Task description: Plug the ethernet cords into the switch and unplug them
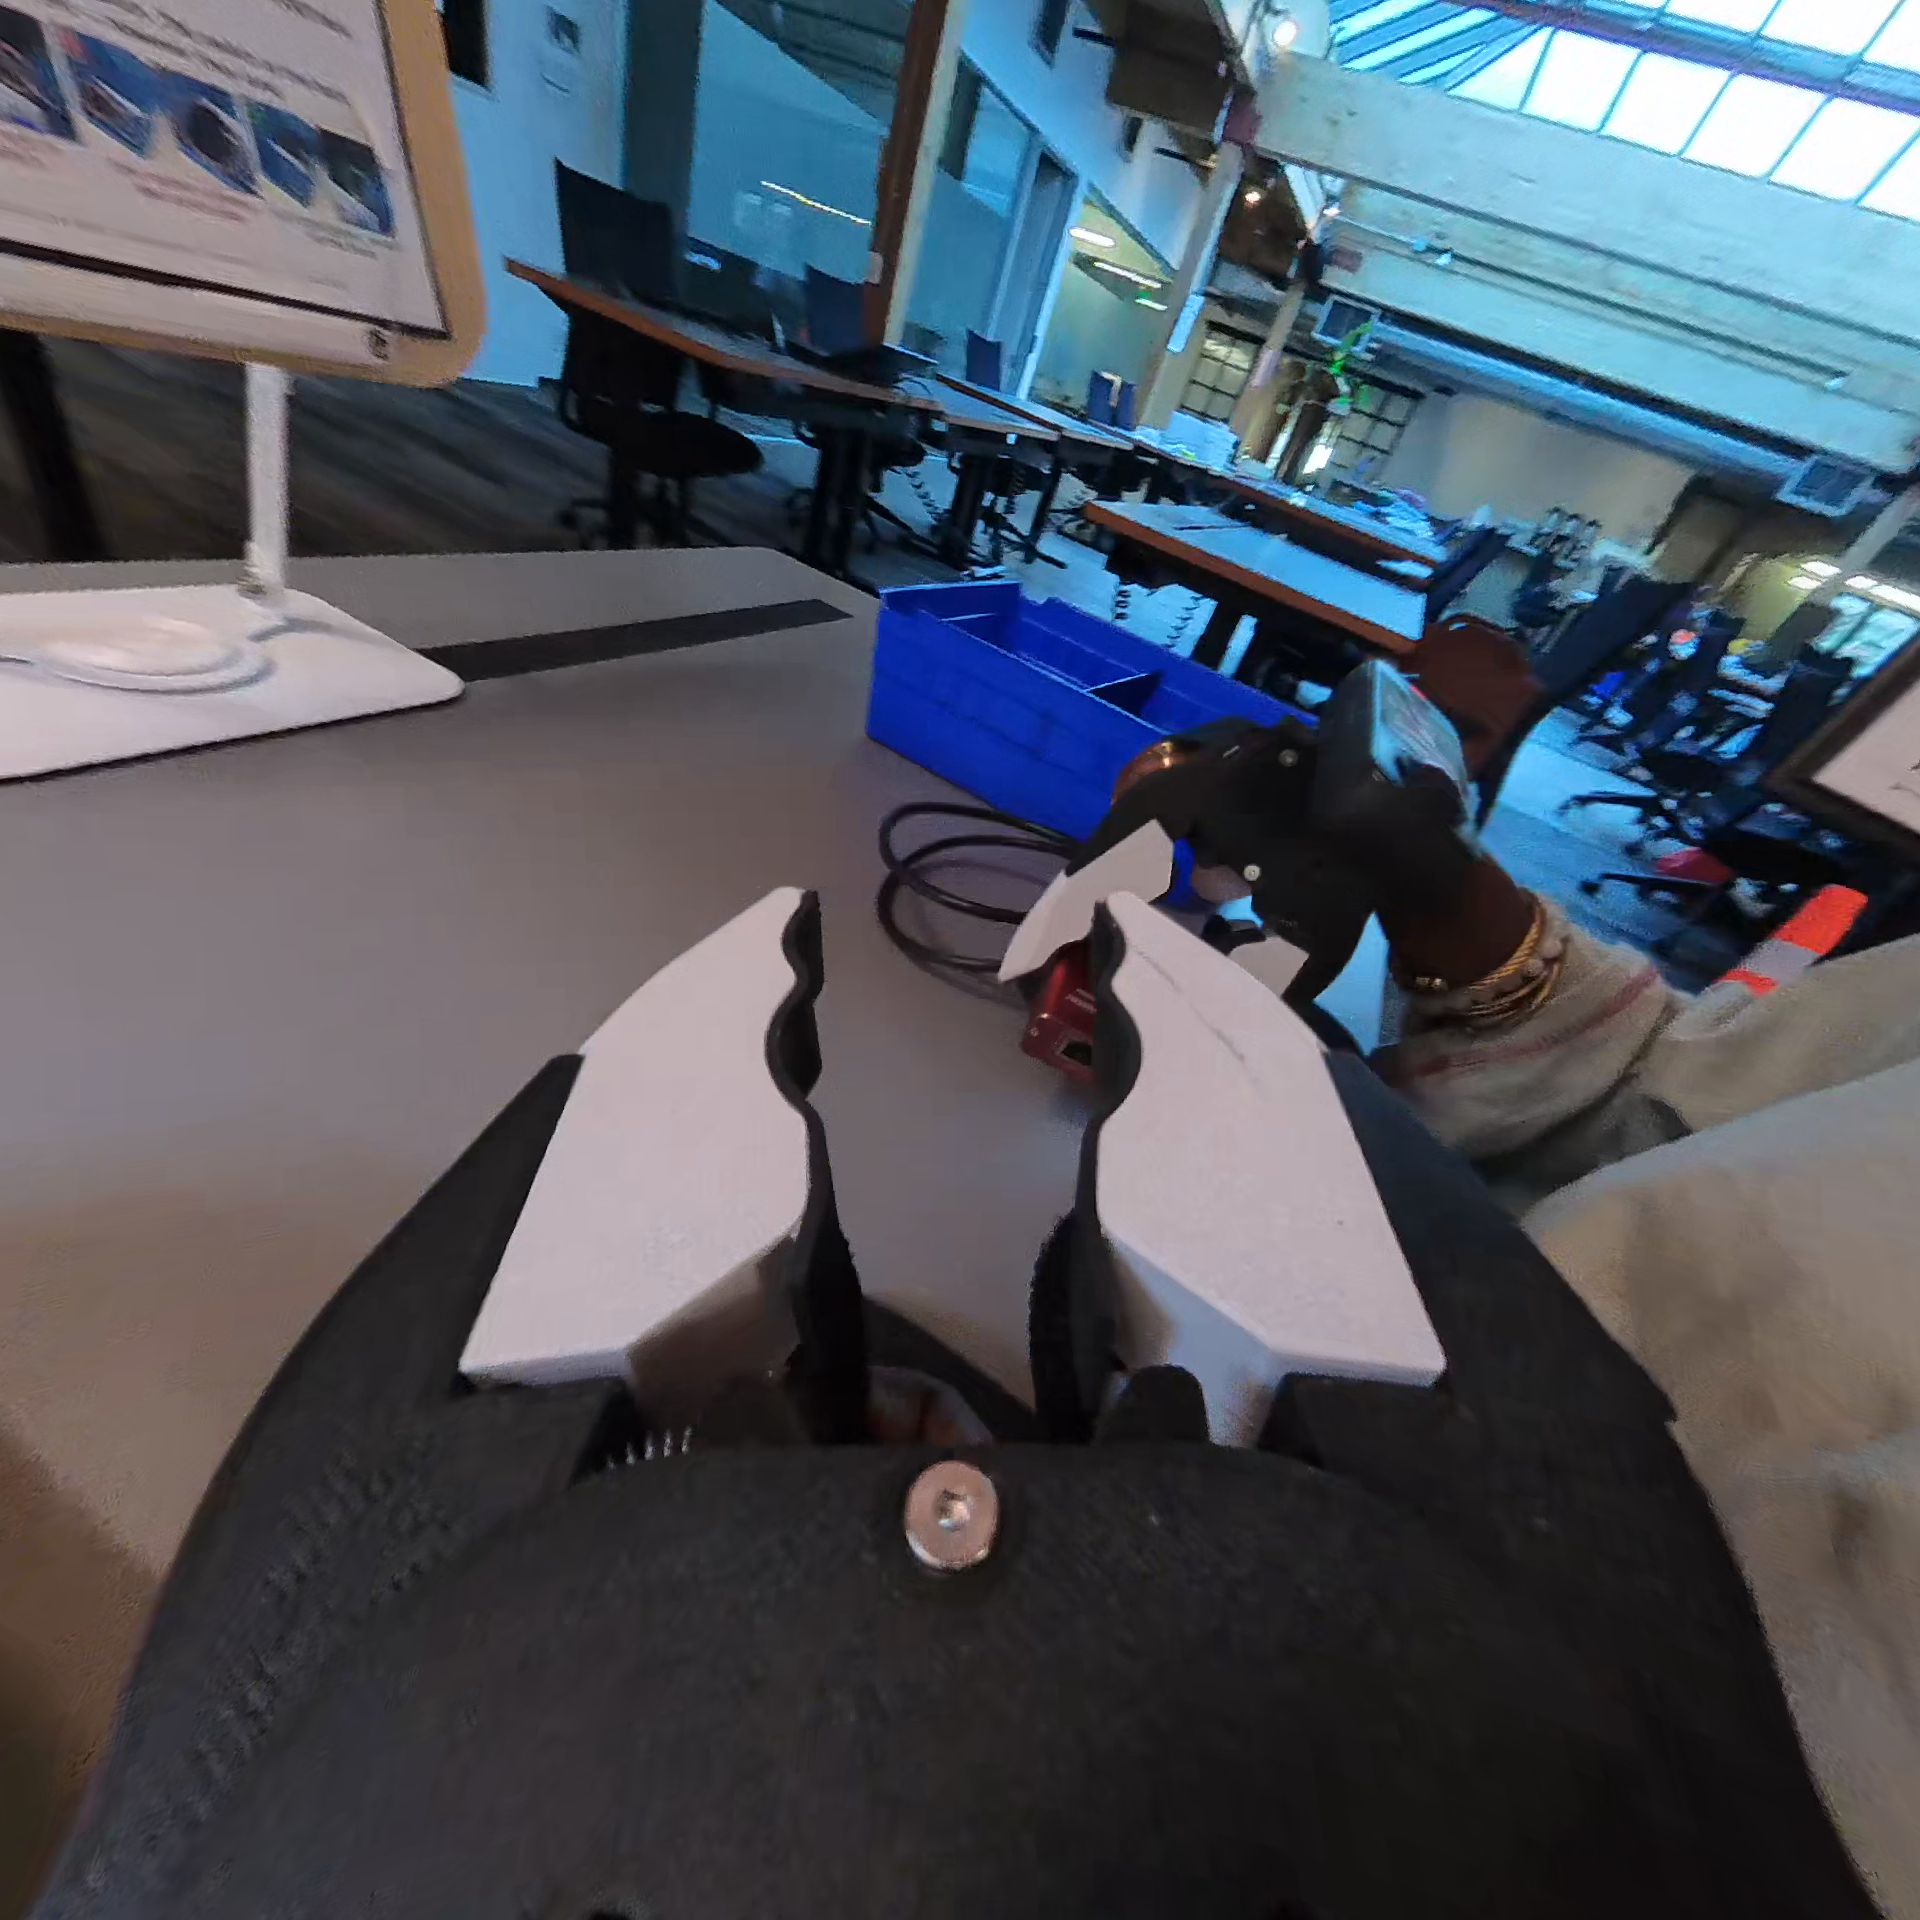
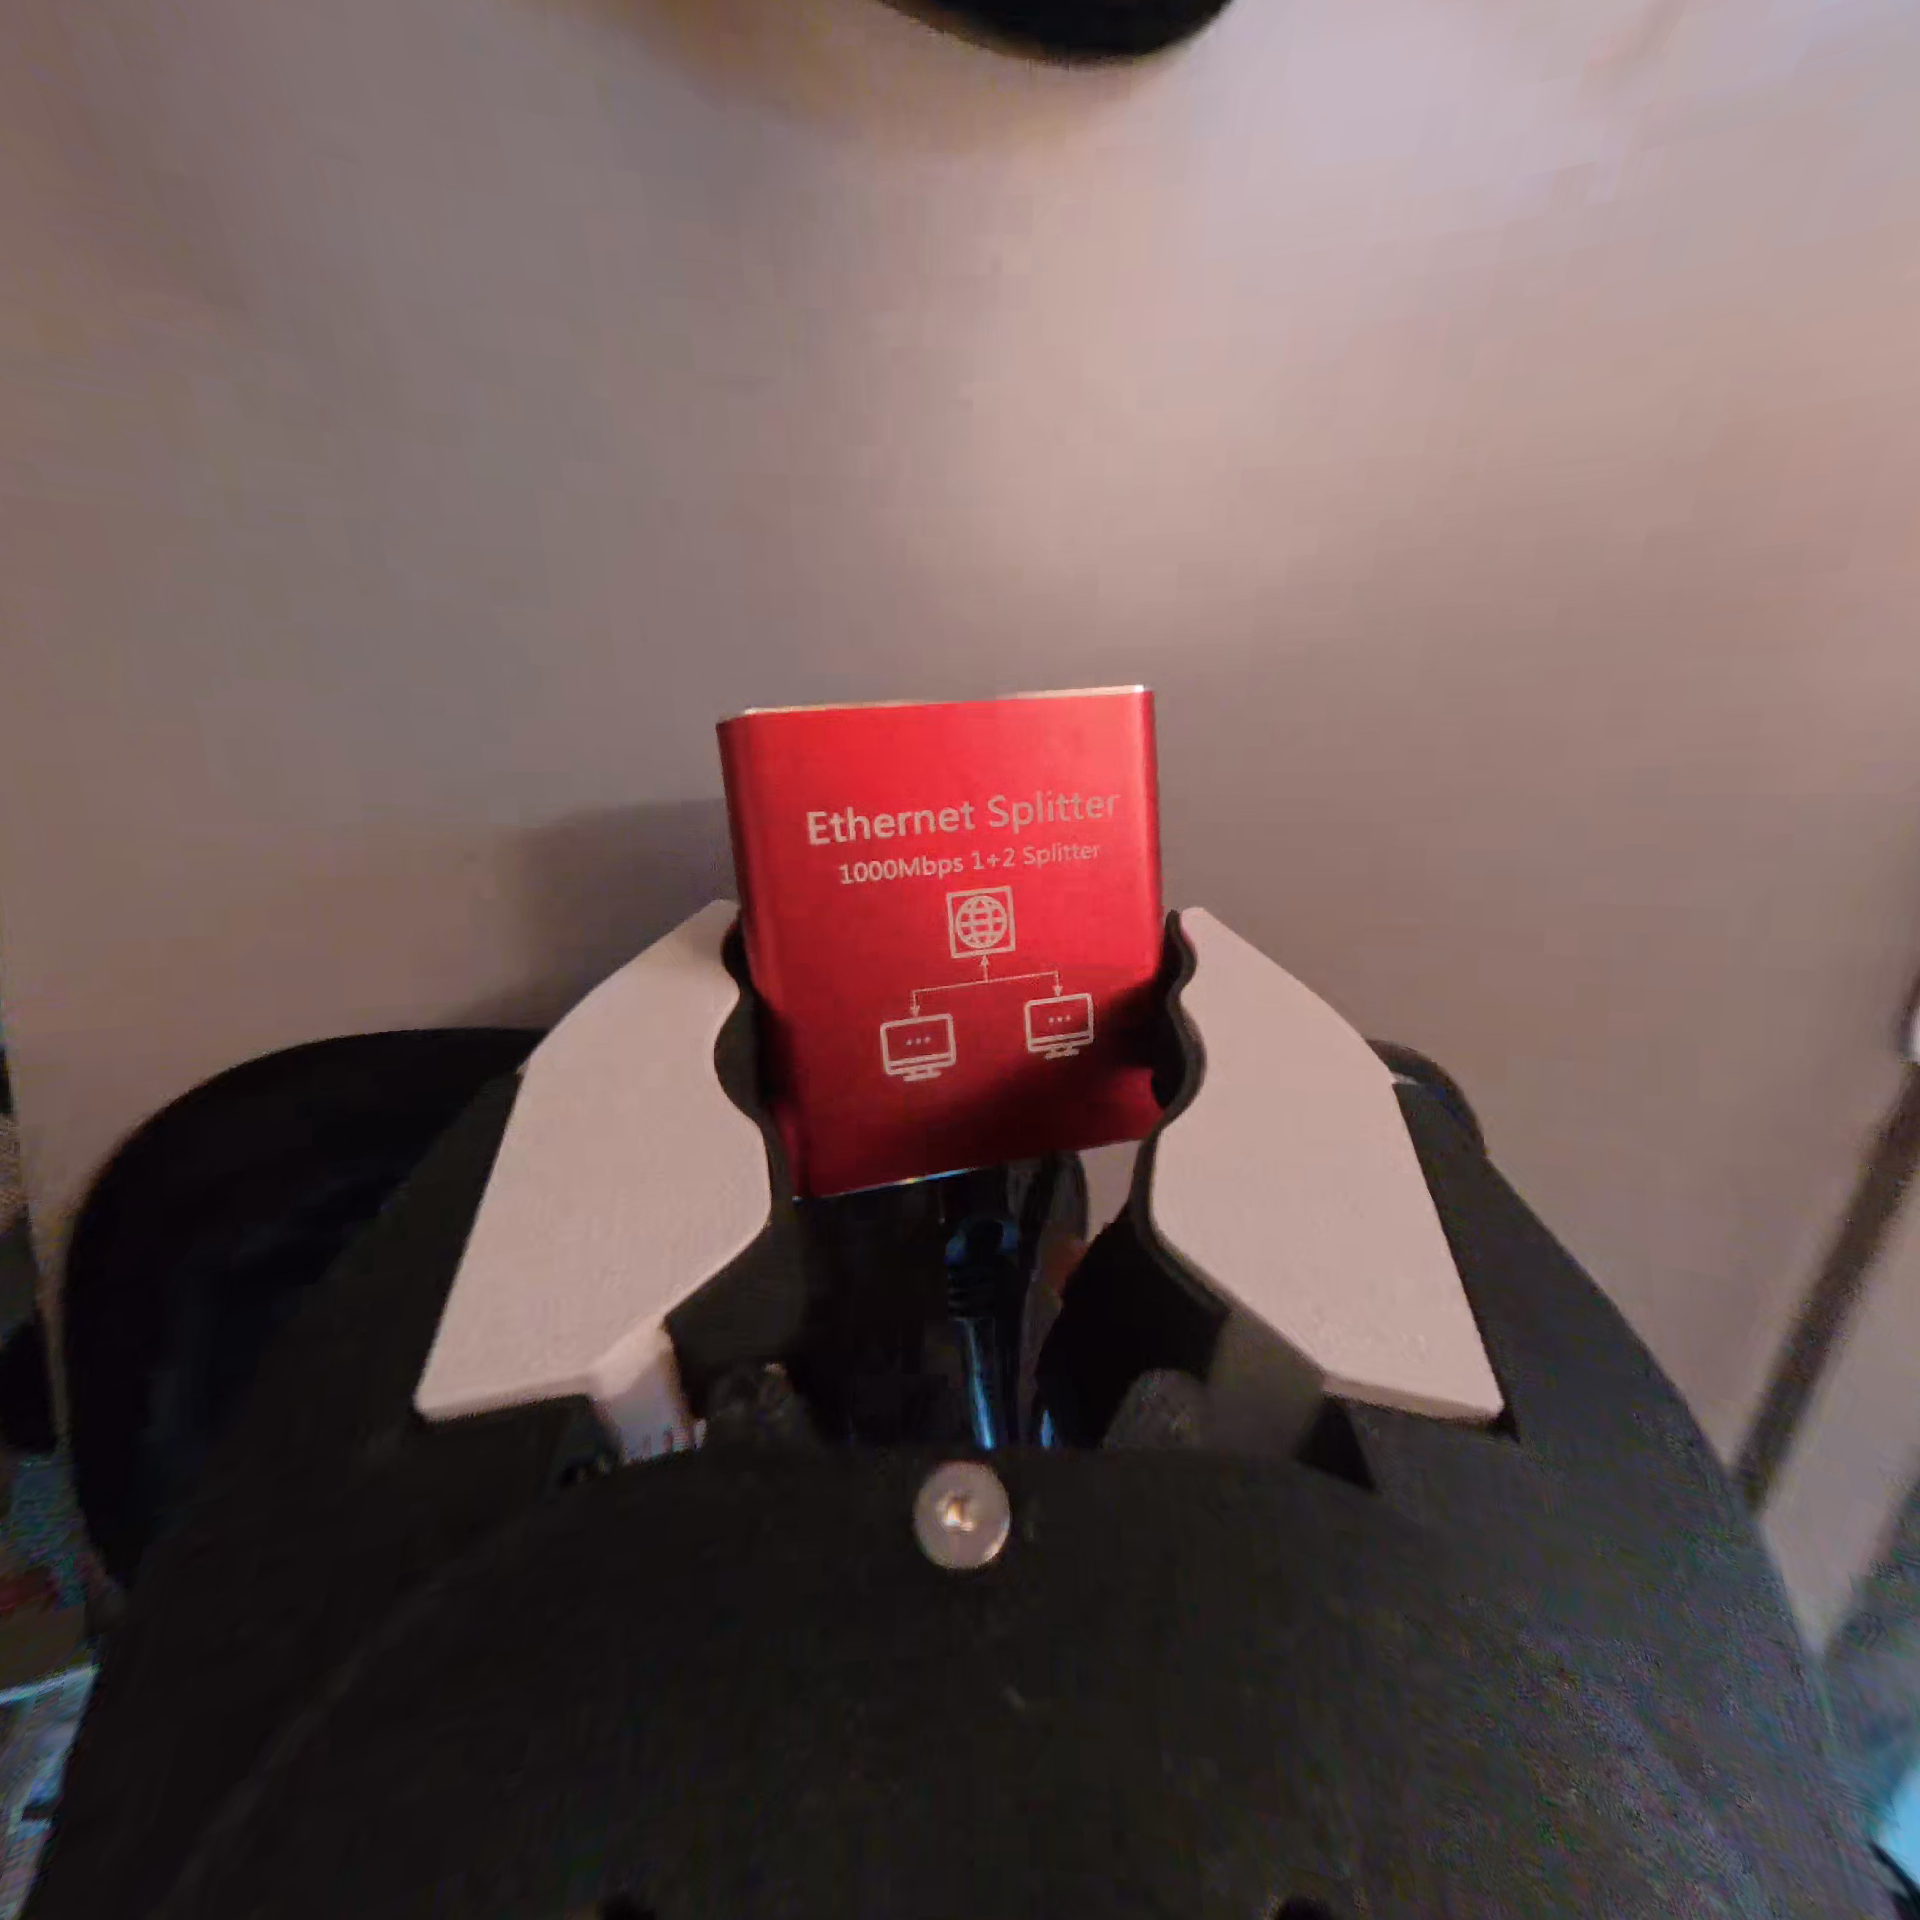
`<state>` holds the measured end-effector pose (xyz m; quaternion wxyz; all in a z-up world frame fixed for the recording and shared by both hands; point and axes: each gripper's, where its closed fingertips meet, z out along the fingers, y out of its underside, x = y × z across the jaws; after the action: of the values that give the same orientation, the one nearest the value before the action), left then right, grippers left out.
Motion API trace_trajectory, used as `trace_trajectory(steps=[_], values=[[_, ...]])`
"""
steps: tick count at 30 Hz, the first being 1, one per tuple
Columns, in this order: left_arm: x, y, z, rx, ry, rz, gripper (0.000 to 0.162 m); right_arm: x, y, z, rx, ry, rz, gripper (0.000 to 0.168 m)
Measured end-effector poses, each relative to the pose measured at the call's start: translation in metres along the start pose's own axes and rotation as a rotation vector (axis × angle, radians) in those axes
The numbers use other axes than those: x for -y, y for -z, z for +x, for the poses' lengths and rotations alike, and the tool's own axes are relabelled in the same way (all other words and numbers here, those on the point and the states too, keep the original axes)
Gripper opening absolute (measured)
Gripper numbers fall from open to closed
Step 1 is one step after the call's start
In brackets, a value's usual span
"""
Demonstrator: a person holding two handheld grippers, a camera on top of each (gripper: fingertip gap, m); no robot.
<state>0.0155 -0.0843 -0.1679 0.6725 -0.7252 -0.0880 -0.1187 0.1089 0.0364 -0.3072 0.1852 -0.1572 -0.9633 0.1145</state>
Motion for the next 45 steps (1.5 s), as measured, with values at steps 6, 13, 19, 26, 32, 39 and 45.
trace_trajectory(steps=[6, 13, 19, 26, 32, 39, 45], values=[[0.002, 0.021, -0.008, 0.077, -0.090, -0.003, 0.048, -0.015, -0.015, 0.000, 0.065, -0.157, 0.022, 0.075], [0.005, 0.027, -0.003, 0.066, -0.133, -0.021, 0.048, -0.016, -0.017, -0.003, 0.125, -0.231, 0.028, 0.073], [0.011, 0.044, -0.003, 0.094, -0.212, -0.057, 0.051, -0.017, -0.012, -0.004, 0.111, -0.221, 0.041, 0.080], [0.037, 0.123, -0.034, 0.409, -0.372, -0.136, 0.056, 0.044, 0.061, 0.044, -0.311, -0.267, 0.737, 0.101], [0.024, 0.198, -0.092, 0.801, -0.290, -0.296, 0.056, 0.036, 0.136, 0.046, -0.488, -0.449, 1.502, 0.089], [-0.045, 0.183, -0.140, 0.799, -0.091, -0.507, 0.051, 0.014, 0.158, 0.044, -0.575, -0.455, 1.644, 0.077], [-0.091, 0.167, -0.161, 0.798, -0.064, -0.668, 0.038, 0.022, 0.148, 0.042, -0.570, -0.421, 1.578, 0.072]])
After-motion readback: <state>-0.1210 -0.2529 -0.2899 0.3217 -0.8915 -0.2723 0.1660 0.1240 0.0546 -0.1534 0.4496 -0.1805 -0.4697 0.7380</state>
